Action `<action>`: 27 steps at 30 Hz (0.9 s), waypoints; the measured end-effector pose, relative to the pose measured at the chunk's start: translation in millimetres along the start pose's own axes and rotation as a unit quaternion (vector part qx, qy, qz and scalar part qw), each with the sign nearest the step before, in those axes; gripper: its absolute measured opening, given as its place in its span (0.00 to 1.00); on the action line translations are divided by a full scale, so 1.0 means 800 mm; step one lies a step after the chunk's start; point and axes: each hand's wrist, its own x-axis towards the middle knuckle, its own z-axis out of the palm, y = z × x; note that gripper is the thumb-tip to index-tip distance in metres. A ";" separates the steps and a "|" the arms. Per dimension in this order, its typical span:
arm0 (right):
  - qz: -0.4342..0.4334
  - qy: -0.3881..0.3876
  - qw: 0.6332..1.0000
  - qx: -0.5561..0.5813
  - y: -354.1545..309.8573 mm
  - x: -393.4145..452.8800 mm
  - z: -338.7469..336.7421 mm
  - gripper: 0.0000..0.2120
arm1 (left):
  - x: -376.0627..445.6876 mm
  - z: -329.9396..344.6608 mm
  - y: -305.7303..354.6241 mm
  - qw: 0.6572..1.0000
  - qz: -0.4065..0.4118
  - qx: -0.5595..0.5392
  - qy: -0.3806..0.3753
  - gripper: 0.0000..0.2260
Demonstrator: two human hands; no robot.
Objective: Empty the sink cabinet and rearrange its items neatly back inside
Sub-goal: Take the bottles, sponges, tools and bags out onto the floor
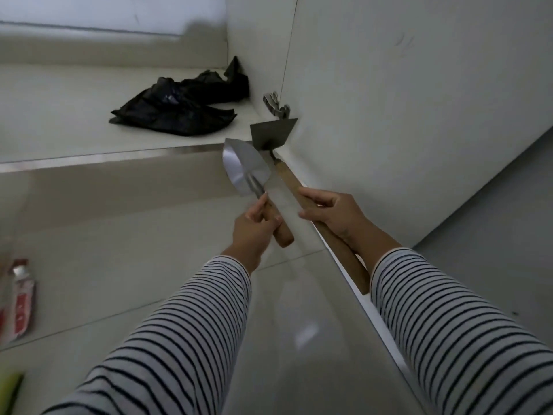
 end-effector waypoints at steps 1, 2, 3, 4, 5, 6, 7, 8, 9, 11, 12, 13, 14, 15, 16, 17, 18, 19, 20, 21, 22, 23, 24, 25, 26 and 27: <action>0.007 -0.009 1.000 0.000 0.017 -0.005 -0.004 0.23 | -0.008 0.006 -0.014 1.000 -0.006 0.009 0.005 0.27; 0.013 -0.017 1.000 0.001 0.033 -0.009 -0.007 0.23 | -0.016 0.011 -0.028 1.000 -0.012 0.020 0.008 0.27; 0.020 -0.026 0.999 0.006 0.050 -0.014 -0.010 0.22 | -0.022 0.015 -0.042 0.999 -0.020 0.028 0.010 0.27; 0.028 -0.034 0.999 0.007 0.065 -0.018 -0.012 0.22 | -0.028 0.019 -0.056 0.999 -0.029 0.035 0.012 0.27; 0.035 -0.041 0.999 0.005 0.079 -0.021 -0.014 0.22 | -0.033 0.022 -0.070 0.998 -0.037 0.038 0.016 0.27; 0.041 -0.049 0.998 -0.001 0.093 -0.023 -0.016 0.22 | -0.035 0.024 -0.083 0.998 -0.045 0.041 0.021 0.26; 0.046 -0.055 0.997 -0.007 0.107 -0.024 -0.018 0.22 | -0.037 0.026 -0.098 0.997 -0.054 0.044 0.024 0.26; 0.047 -0.061 0.997 -0.014 0.119 -0.025 -0.020 0.22 | -0.038 0.028 -0.113 0.996 -0.062 0.049 0.028 0.26; 0.048 -0.064 0.997 -0.019 0.131 -0.026 -0.023 0.22 | -0.039 0.030 -0.129 0.995 -0.071 0.055 0.031 0.27; 0.056 -0.071 0.996 -0.023 0.154 -0.026 -0.028 0.22 | -0.039 0.037 -0.160 0.993 -0.090 0.070 0.036 0.27; 0.063 -0.076 0.995 -0.029 0.164 -0.026 -0.029 0.22 | -0.039 0.041 -0.175 0.991 -0.100 0.076 0.037 0.27; 0.069 -0.079 0.994 -0.036 0.174 -0.024 -0.031 0.23 | -0.039 0.046 -0.187 0.990 -0.110 0.082 0.036 0.27; 0.076 -0.081 0.993 -0.043 0.185 -0.023 -0.033 0.24 | -0.038 0.051 -0.199 0.989 -0.117 0.086 0.036 0.27; 0.084 -0.081 0.992 -0.049 0.196 -0.021 -0.034 0.24 | -0.037 0.057 -0.209 0.987 -0.124 0.090 0.038 0.27; 0.094 -0.078 0.991 -0.054 0.206 -0.020 -0.035 0.24 | -0.035 0.062 -0.218 0.986 -0.128 0.094 0.042 0.27; 0.101 -0.075 0.991 -0.054 0.215 -0.020 -0.037 0.24 | -0.034 0.067 -0.225 0.985 -0.131 0.103 0.048 0.27; 0.107 -0.071 0.990 -0.051 0.224 -0.021 -0.038 0.25 | -0.034 0.070 -0.232 0.983 -0.132 0.116 0.055 0.26; 0.111 -0.066 0.990 -0.048 0.232 -0.021 -0.039 0.25 | -0.033 0.073 -0.237 0.981 -0.133 0.131 0.060 0.25; 0.117 -0.060 0.990 -0.046 0.240 -0.022 -0.040 0.25 | -0.033 0.076 -0.242 0.979 -0.134 0.144 0.063 0.25; 0.122 -0.054 0.990 -0.040 0.247 -0.023 -0.040 0.25 | -0.033 0.077 -0.247 0.977 -0.133 0.154 0.064 0.25; 0.125 -0.049 0.990 -0.036 0.252 -0.024 -0.040 0.25 | -0.033 0.077 -0.250 0.976 -0.129 0.162 0.065 0.25; 0.129 -0.045 0.990 -0.034 0.258 -0.024 -0.040 0.24 | -0.034 0.078 -0.252 0.976 -0.124 0.169 0.065 0.26; 0.134 -0.043 0.989 -0.034 0.263 -0.023 -0.040 0.24 | -0.034 0.079 -0.253 0.975 -0.120 0.177 0.066 0.26; 0.137 -0.043 0.989 -0.035 0.266 -0.022 -0.039 0.24 | -0.034 0.079 -0.253 0.973 -0.117 0.187 0.066 0.26; 0.139 -0.047 0.988 -0.037 0.267 -0.020 -0.039 0.24 | -0.034 0.080 -0.252 0.971 -0.115 0.198 0.067 0.26; 0.139 -0.053 0.988 -0.045 0.269 -0.018 -0.039 0.24 | -0.034 0.081 -0.251 0.969 -0.113 0.211 0.066 0.26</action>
